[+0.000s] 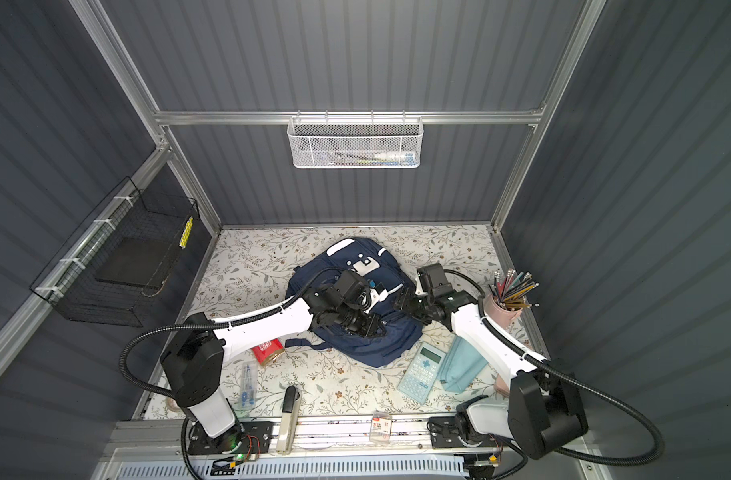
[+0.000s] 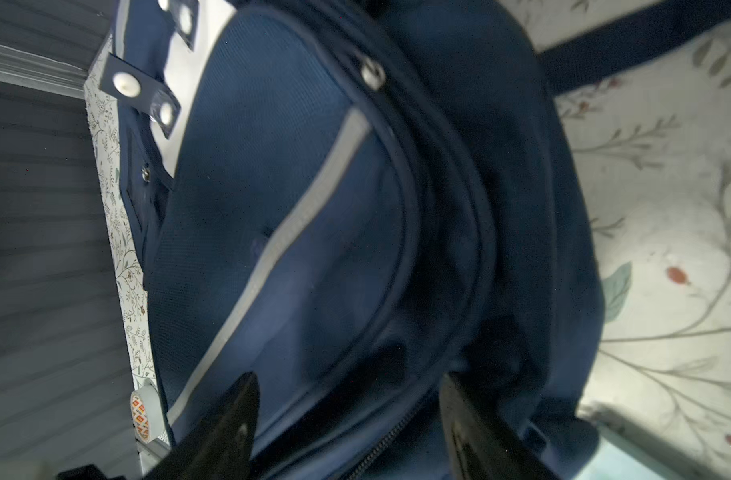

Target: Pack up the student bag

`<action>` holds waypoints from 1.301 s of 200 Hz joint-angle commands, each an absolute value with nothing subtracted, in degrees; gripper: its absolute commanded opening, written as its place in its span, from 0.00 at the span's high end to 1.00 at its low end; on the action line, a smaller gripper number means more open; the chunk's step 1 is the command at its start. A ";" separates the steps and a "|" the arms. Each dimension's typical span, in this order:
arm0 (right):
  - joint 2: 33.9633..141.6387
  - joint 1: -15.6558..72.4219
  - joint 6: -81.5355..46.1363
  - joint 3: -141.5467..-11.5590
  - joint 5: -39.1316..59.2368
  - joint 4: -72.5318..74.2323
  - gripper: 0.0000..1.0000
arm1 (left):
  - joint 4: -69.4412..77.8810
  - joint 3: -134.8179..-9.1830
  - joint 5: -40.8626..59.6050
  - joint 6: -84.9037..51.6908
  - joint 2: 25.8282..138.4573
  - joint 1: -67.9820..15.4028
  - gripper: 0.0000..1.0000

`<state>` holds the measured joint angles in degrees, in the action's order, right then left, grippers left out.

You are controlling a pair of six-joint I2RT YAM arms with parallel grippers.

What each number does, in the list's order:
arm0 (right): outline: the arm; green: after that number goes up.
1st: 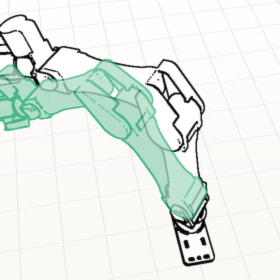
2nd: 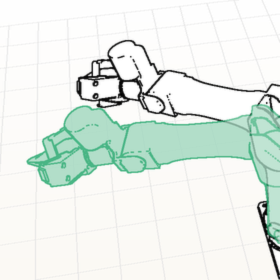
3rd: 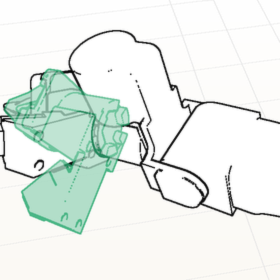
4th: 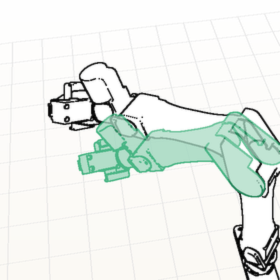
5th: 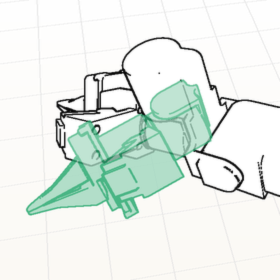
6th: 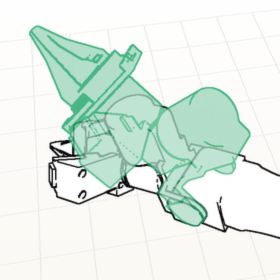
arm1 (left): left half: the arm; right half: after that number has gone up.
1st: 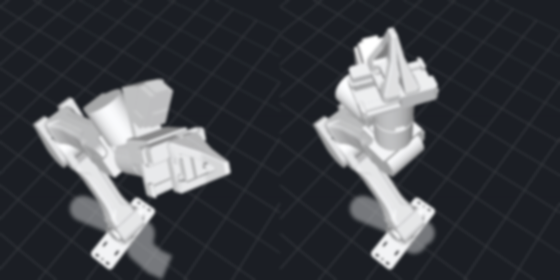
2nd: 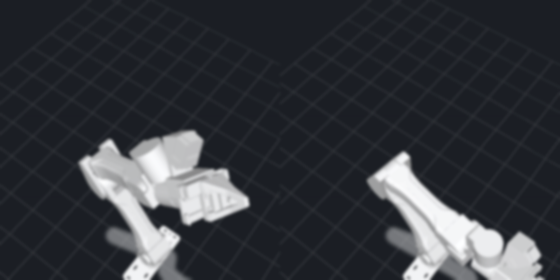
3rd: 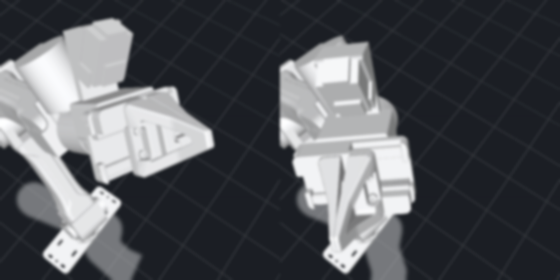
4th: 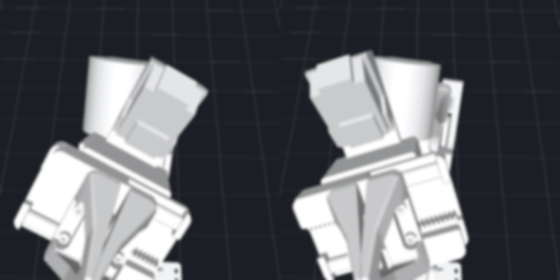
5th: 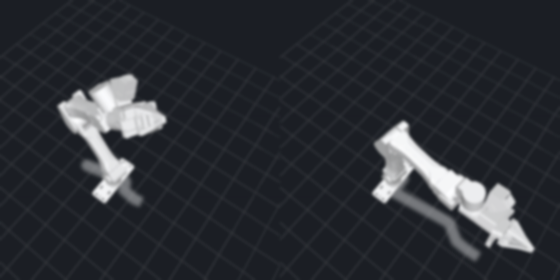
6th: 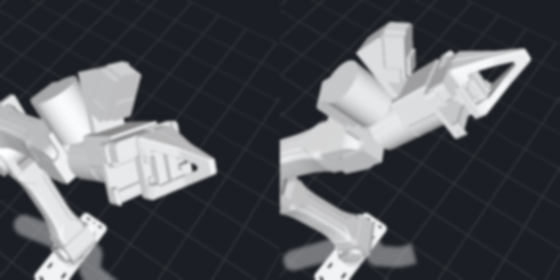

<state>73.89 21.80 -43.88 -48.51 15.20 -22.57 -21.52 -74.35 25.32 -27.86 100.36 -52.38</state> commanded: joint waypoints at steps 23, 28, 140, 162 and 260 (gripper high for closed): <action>71.32 23.90 -51.78 -44.99 15.05 -19.55 0.30 | -18.68 -79.02 22.85 -28.17 101.53 -51.60 1.00; 70.36 23.83 -51.84 -44.72 14.00 -20.25 0.30 | -19.03 -79.01 22.71 -28.07 101.76 -51.48 1.00; 76.56 22.08 -56.72 -40.28 15.60 -5.61 0.89 | -17.26 -75.34 25.48 -29.70 98.43 -51.50 1.00; 76.03 19.57 -53.59 -41.04 16.56 -7.27 1.00 | -20.15 -72.41 24.72 -29.31 96.34 -49.82 1.00; 77.76 11.78 -42.11 -50.55 18.43 -15.21 1.00 | -25.78 -63.36 26.52 -28.74 89.42 -45.02 1.00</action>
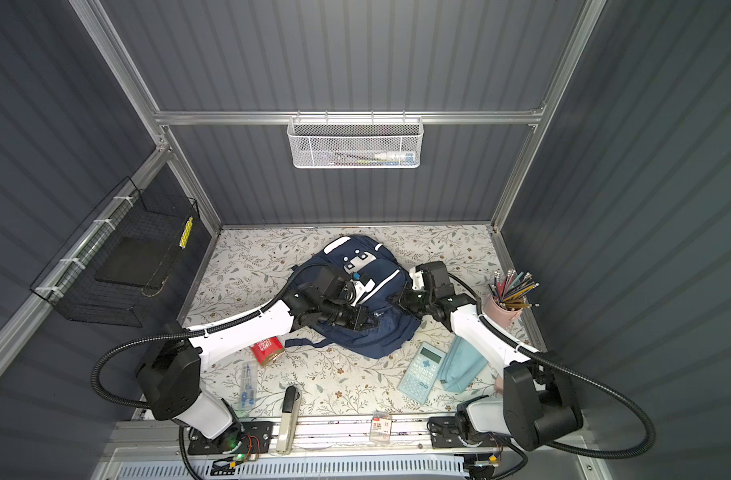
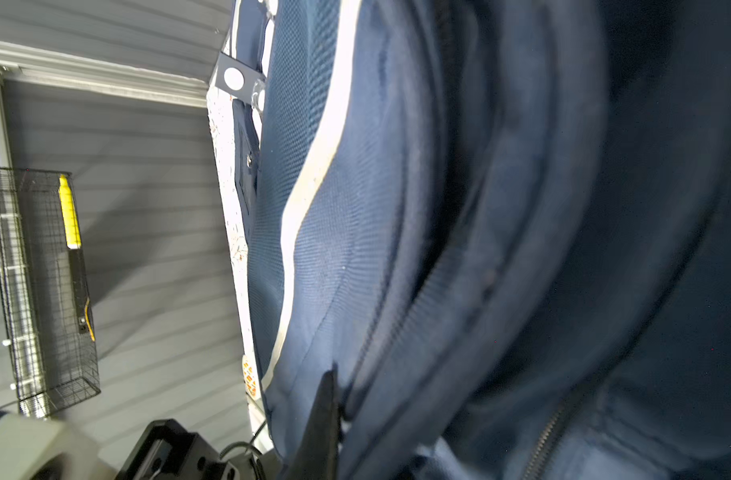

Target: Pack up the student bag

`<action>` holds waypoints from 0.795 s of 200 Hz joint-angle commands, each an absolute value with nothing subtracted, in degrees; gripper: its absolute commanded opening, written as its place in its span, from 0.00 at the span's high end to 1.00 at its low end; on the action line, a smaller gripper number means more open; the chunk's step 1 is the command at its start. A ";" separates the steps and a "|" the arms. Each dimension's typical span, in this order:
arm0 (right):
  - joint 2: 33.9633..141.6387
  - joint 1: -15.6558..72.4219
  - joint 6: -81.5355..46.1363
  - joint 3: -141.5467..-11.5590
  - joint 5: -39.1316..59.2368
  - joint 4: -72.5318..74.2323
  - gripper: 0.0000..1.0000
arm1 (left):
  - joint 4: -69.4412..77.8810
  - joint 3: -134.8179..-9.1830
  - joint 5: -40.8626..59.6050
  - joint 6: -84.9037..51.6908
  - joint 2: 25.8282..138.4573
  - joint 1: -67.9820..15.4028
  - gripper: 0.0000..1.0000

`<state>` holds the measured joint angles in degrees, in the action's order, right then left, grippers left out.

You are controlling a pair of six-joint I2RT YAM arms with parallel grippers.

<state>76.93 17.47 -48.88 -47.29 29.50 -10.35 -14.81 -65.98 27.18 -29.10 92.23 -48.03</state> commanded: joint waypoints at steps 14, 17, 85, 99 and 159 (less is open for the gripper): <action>77.97 12.37 -41.79 -53.54 18.66 -18.10 0.96 | -23.25 -63.23 28.54 -30.16 90.06 -44.98 1.00; 77.96 12.65 -41.71 -54.21 18.64 -18.81 0.89 | -22.50 -63.20 28.90 -30.41 90.23 -45.02 1.00; 64.54 16.89 -56.24 -44.51 21.98 -18.27 0.31 | -14.25 -70.38 32.17 -36.06 97.19 -45.54 1.00; 64.51 19.19 -59.30 -41.98 21.18 -15.23 0.25 | -13.76 -72.46 31.80 -36.62 98.60 -46.37 1.00; 71.52 21.97 -66.33 -38.16 19.87 0.25 0.20 | -12.70 -75.59 31.60 -37.73 100.78 -47.93 1.00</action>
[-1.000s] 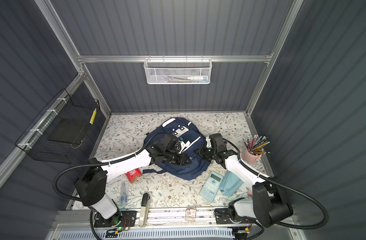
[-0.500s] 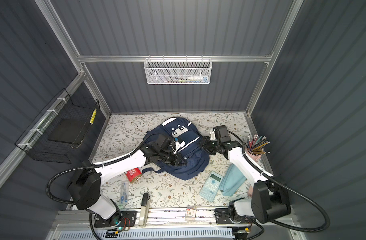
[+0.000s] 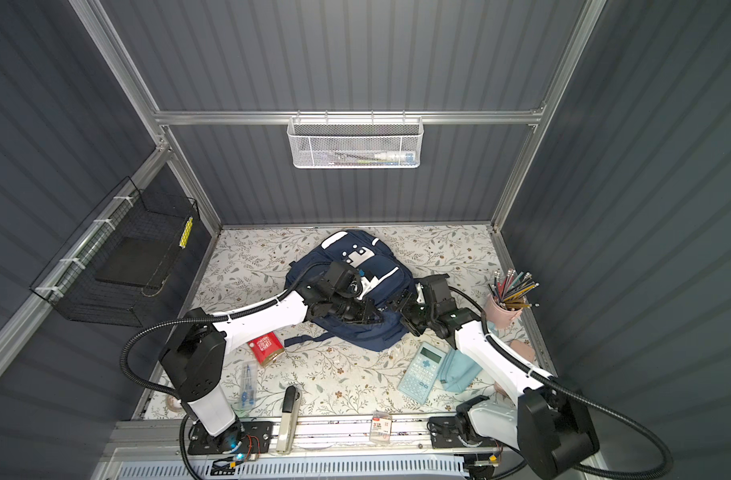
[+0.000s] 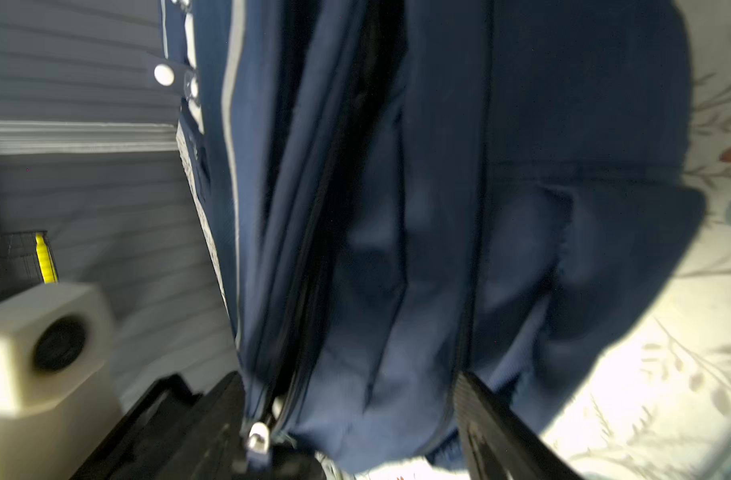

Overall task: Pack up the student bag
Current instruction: 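Hold the backpack with both grippers and shift it toward the robot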

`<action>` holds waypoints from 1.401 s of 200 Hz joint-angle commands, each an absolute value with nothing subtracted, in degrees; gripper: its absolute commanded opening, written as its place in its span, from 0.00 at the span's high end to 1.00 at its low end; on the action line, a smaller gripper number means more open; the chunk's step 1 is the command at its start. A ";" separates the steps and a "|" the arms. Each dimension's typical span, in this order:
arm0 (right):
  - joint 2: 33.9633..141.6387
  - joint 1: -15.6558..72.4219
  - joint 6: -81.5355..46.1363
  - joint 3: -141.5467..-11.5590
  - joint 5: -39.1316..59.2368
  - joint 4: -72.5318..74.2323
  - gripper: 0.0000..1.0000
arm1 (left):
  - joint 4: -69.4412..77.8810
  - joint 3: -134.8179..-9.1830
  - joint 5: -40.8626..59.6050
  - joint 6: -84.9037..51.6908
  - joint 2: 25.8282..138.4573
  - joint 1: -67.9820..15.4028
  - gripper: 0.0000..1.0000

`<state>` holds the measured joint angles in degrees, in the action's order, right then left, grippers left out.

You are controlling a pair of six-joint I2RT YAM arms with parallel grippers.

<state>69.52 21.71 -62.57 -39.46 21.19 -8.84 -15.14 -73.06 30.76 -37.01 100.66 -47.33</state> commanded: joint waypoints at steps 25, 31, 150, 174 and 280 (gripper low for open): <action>74.58 22.04 -66.27 -39.35 19.86 2.10 0.20 | -12.39 -75.50 31.00 -37.70 101.29 -49.24 1.00; 74.96 21.99 -66.18 -39.52 19.86 2.18 0.20 | -12.34 -75.39 30.72 -37.71 101.46 -49.60 1.00; 77.09 16.26 -57.58 -40.60 22.59 -0.51 1.00 | -15.37 -67.06 27.26 -36.69 95.54 -48.03 1.00; 76.13 15.40 -54.59 -42.63 21.87 -2.74 1.00 | -18.76 -64.20 25.57 -35.61 93.26 -47.18 1.00; 77.63 9.75 -38.63 -50.61 23.94 -15.97 1.00 | -28.47 -58.19 21.32 -26.49 84.71 -28.01 1.00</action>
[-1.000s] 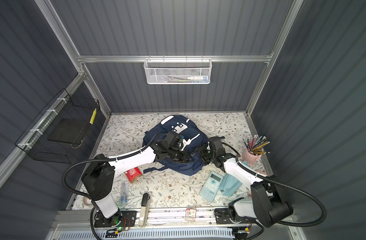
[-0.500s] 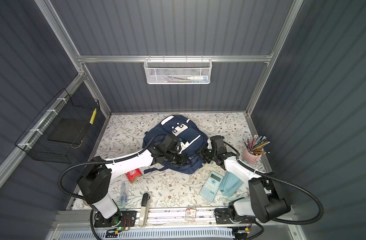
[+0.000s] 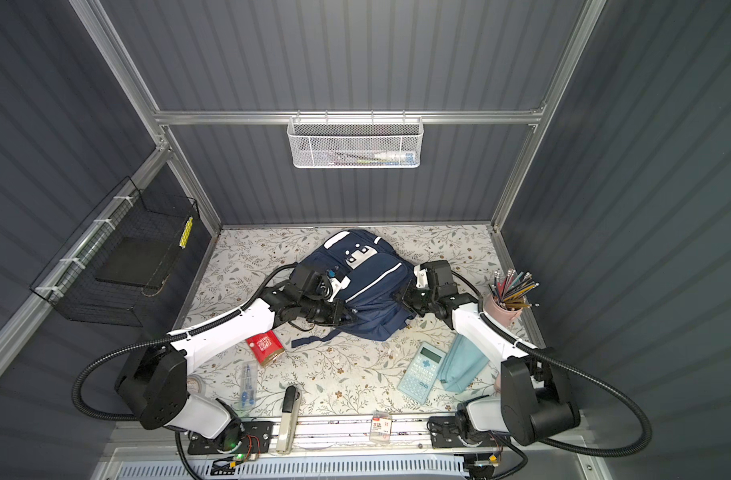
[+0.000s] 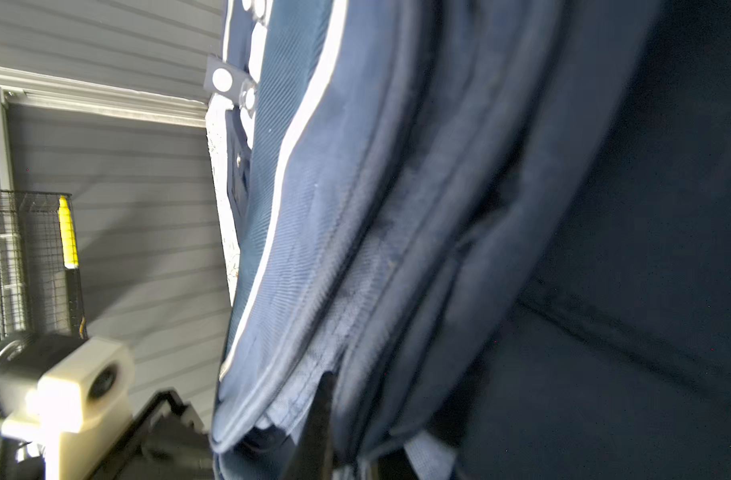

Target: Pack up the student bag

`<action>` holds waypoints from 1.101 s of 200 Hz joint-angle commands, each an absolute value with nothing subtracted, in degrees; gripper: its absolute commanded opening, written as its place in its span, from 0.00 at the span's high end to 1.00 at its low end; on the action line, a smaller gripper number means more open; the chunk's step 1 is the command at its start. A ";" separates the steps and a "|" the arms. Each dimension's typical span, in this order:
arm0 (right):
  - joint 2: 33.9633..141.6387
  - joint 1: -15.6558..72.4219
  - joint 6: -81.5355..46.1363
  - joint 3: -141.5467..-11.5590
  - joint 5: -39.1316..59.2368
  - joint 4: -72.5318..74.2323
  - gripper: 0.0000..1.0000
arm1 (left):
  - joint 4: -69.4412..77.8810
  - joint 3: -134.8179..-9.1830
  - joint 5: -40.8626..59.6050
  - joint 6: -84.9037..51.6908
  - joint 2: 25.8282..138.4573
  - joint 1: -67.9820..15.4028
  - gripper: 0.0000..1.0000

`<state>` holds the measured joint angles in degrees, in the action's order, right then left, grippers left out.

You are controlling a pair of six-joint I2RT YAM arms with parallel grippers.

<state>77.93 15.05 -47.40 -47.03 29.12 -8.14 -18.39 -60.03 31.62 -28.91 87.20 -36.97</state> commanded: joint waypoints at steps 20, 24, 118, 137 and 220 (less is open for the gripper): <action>78.01 8.48 -36.64 -51.93 23.67 -18.39 1.00 | -28.49 -58.61 21.66 -25.43 84.01 -26.11 1.00; 78.09 8.28 -36.71 -52.02 23.89 -18.58 1.00 | -28.20 -58.70 22.34 -25.29 84.10 -26.10 1.00; 69.88 16.97 -47.62 -52.39 20.00 -24.64 0.29 | -16.03 -60.35 32.04 -33.40 89.76 -34.71 1.00; 69.17 21.07 -54.56 -50.46 21.29 -20.16 0.27 | -12.95 -61.15 32.42 -35.81 91.28 -37.46 1.00; 78.51 29.86 -66.36 -45.95 16.81 -1.62 0.29 | -8.05 -62.05 28.91 -41.31 91.43 -44.77 1.00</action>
